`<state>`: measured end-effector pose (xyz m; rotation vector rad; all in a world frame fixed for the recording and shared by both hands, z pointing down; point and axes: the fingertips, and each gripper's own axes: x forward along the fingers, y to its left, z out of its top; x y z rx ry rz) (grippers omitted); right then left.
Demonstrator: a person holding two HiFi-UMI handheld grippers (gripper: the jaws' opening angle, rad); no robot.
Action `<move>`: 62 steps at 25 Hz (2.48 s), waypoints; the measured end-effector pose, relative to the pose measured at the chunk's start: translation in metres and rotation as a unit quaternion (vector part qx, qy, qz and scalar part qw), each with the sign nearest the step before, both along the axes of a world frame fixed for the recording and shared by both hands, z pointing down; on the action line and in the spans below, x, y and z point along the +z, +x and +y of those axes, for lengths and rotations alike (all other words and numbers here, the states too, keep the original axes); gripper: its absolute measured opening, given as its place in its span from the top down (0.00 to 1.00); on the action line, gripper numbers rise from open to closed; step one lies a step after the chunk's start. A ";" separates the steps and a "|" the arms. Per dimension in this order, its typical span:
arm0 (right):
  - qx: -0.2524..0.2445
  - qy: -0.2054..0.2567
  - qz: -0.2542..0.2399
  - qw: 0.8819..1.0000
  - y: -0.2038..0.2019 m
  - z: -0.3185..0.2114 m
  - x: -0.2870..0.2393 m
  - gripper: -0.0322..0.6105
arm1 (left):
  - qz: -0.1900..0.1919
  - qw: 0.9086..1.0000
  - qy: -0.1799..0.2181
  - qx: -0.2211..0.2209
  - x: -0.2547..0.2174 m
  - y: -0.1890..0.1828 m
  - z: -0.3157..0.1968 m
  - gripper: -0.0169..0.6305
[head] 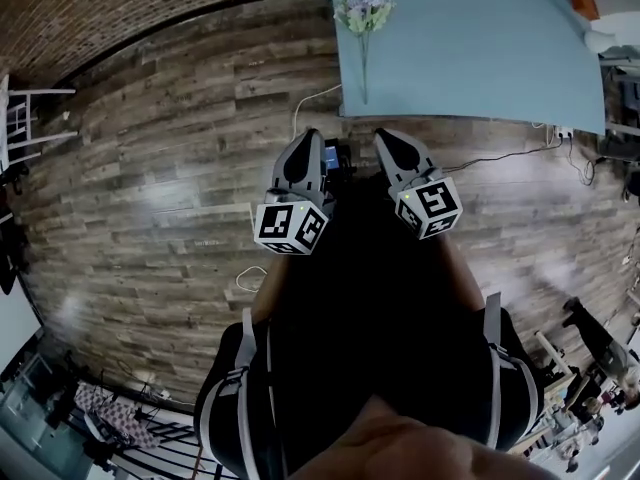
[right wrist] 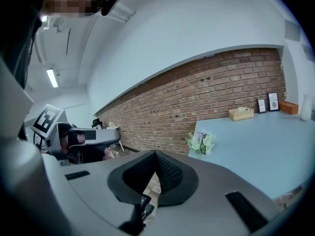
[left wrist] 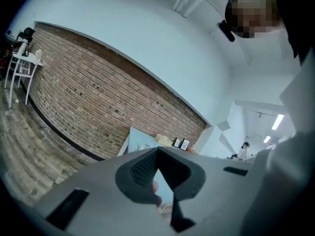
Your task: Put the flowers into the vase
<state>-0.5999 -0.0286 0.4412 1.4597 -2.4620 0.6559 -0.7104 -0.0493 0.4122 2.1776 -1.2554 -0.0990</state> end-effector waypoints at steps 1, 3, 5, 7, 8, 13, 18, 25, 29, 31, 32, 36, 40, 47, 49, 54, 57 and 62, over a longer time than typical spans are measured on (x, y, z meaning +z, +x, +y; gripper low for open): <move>0.006 -0.002 0.002 1.000 0.000 -0.007 0.002 0.92 | 0.001 1.000 -0.004 0.003 0.002 -0.003 -0.006 0.93; 0.016 -0.006 0.005 1.000 -0.001 -0.020 0.004 0.92 | 0.003 1.000 -0.011 0.005 0.006 -0.008 -0.018 0.93; 0.020 -0.011 0.006 1.000 -0.001 -0.030 0.006 0.92 | 0.003 1.000 -0.016 0.004 0.009 -0.011 -0.027 0.93; 0.020 -0.014 0.007 1.000 0.003 -0.038 0.009 0.92 | 0.003 1.000 -0.023 0.002 0.014 -0.009 -0.036 0.93; 0.019 -0.015 0.006 1.000 0.005 -0.042 0.010 0.92 | 0.002 1.000 -0.026 0.002 0.016 -0.008 -0.041 0.93; 0.020 -0.021 -0.011 1.000 0.026 -0.075 0.020 0.92 | -0.029 0.999 -0.022 0.014 0.021 0.015 -0.069 0.93; 0.051 -0.024 0.021 0.998 0.067 -0.123 0.039 0.92 | -0.063 0.998 -0.022 -0.006 0.022 0.036 -0.108 0.93; 0.047 -0.091 0.022 0.994 0.099 -0.185 0.091 0.78 | -0.083 0.996 -0.025 -0.021 0.004 0.078 -0.161 0.93; 0.020 -0.142 -0.008 0.990 0.083 -0.203 0.118 0.60 | -0.101 0.994 -0.030 -0.021 0.003 0.084 -0.176 0.93; 0.023 -0.159 -0.010 0.987 0.075 -0.212 0.136 0.57 | -0.108 0.994 -0.026 -0.015 0.006 0.083 -0.181 0.93; 0.026 -0.165 -0.007 0.986 0.072 -0.216 0.145 0.55 | -0.111 0.993 -0.023 -0.012 0.008 0.081 -0.184 0.93; 0.039 -0.196 0.011 0.980 0.061 -0.237 0.160 0.51 | -0.097 0.995 -0.020 0.002 0.004 0.068 -0.198 0.93; 0.063 -0.236 0.040 0.969 0.060 -0.253 0.180 0.49 | -0.064 0.997 -0.034 0.019 0.011 0.047 -0.221 0.93; 0.073 -0.316 0.068 0.943 0.055 -0.272 0.215 0.44 | -0.023 0.996 -0.053 0.062 0.030 0.024 -0.243 0.93; 0.080 -0.332 0.078 0.937 0.053 -0.274 0.224 0.44 | -0.016 0.996 -0.057 0.071 0.034 0.014 -0.246 0.93; 0.105 -0.360 0.098 0.922 0.047 -0.283 0.242 0.44 | -0.006 0.996 -0.065 0.068 0.041 -0.014 -0.255 0.93; 0.115 -0.372 0.103 0.915 0.053 -0.285 0.246 0.45 | -0.006 0.995 -0.070 0.073 0.043 -0.014 -0.258 0.93; 0.117 -0.379 0.123 0.910 0.059 -0.288 0.247 0.66 | -0.002 0.993 -0.077 0.086 0.047 -0.016 -0.264 0.93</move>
